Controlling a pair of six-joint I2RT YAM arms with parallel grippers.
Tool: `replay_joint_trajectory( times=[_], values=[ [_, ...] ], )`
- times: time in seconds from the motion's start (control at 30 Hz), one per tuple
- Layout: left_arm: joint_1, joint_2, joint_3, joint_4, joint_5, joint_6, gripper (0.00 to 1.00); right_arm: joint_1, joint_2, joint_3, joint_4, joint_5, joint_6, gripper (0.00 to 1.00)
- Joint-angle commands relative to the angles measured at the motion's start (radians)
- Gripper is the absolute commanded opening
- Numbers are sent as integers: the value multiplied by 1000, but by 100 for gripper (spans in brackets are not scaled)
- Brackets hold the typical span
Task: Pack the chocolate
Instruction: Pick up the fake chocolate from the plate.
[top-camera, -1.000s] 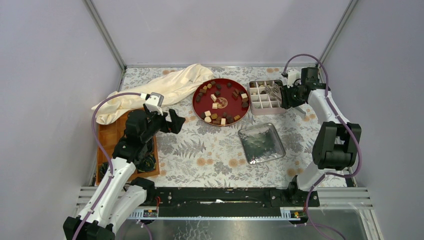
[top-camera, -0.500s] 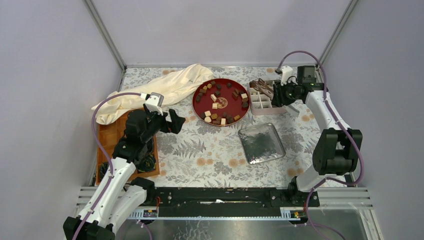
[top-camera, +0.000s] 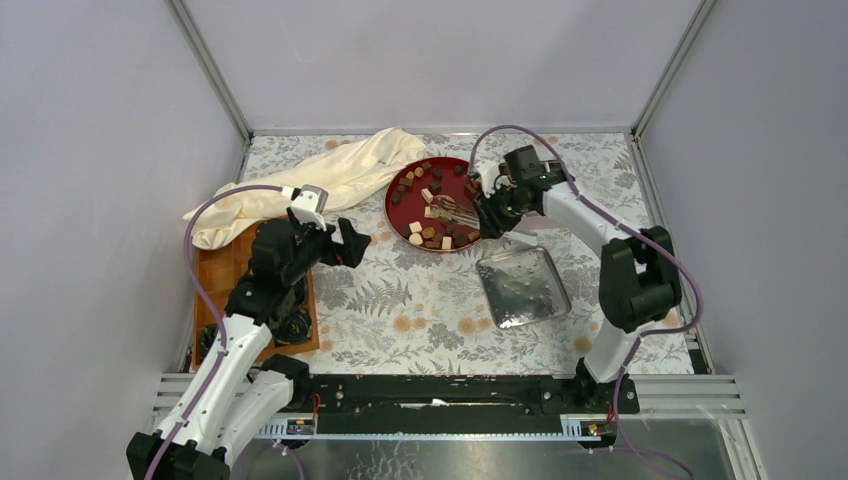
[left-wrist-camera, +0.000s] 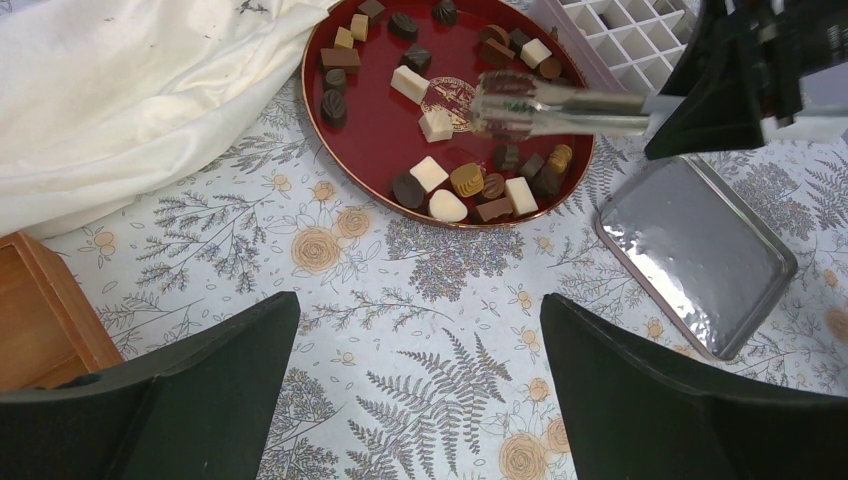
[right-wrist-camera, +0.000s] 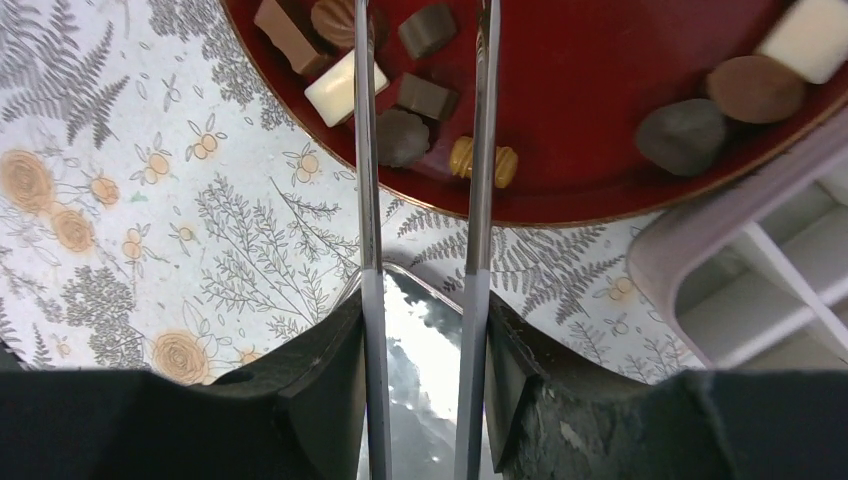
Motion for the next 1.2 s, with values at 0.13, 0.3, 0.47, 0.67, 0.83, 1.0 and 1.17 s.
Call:
replay_joint_trajectory(
  times=[0.13,0.3,0.47,0.67,0.83,1.0,1.17],
  values=[
    [-2,1,-7,27,-13,8,99,62,64,100,5,109,-10,47],
    [-2,0,-5,28,-9,7,99,79,89,117,11,125,-4,48],
    [-2,0,-7,28,-12,8,99,124,134,153,-3,164,-14,48],
    [-2,2,-6,28,-11,7,99,162,164,180,-9,219,-17,49],
    [-2,2,-6,29,-10,7,99,175,180,186,-12,239,-22,45],
    [-2,1,-6,27,-10,7,99,176,174,182,-7,262,-21,32],
    [-2,2,-6,28,-10,8,99,176,153,170,7,271,-20,22]
  ],
)
